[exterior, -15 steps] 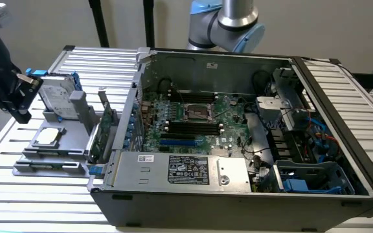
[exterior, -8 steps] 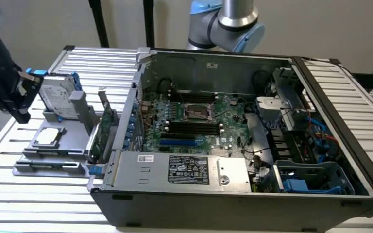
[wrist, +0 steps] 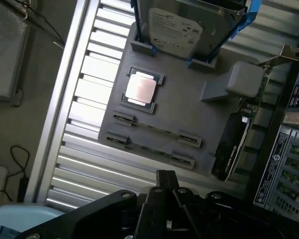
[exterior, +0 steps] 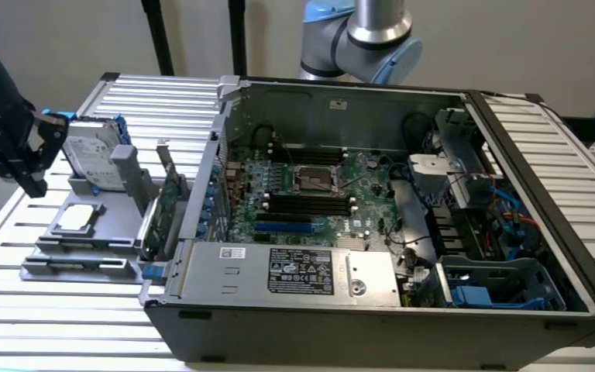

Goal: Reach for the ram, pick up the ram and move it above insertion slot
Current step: 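Pick up the ram and move it above insertion slot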

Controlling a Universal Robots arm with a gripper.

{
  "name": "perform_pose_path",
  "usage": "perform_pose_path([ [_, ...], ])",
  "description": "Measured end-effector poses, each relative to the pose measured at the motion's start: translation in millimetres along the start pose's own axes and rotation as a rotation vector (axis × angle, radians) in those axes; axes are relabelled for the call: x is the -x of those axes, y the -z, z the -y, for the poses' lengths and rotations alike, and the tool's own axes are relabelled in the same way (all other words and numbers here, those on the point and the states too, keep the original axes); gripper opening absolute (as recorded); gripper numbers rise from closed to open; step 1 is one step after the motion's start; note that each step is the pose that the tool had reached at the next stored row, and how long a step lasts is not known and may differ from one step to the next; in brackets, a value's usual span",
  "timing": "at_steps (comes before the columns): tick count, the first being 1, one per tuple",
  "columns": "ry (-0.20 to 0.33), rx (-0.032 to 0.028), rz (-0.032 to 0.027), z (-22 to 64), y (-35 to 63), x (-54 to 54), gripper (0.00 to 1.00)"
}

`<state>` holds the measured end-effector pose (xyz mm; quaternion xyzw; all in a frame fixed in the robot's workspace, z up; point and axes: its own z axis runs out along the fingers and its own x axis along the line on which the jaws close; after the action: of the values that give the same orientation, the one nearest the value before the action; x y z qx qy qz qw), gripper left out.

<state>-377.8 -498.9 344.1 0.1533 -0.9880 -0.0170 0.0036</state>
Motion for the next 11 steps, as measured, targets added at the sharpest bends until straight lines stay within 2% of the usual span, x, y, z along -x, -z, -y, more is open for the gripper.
perform_pose_path([
  [11, 0.199, -0.0004, -0.0069, 0.0, -0.6, 0.0, 0.10],
])
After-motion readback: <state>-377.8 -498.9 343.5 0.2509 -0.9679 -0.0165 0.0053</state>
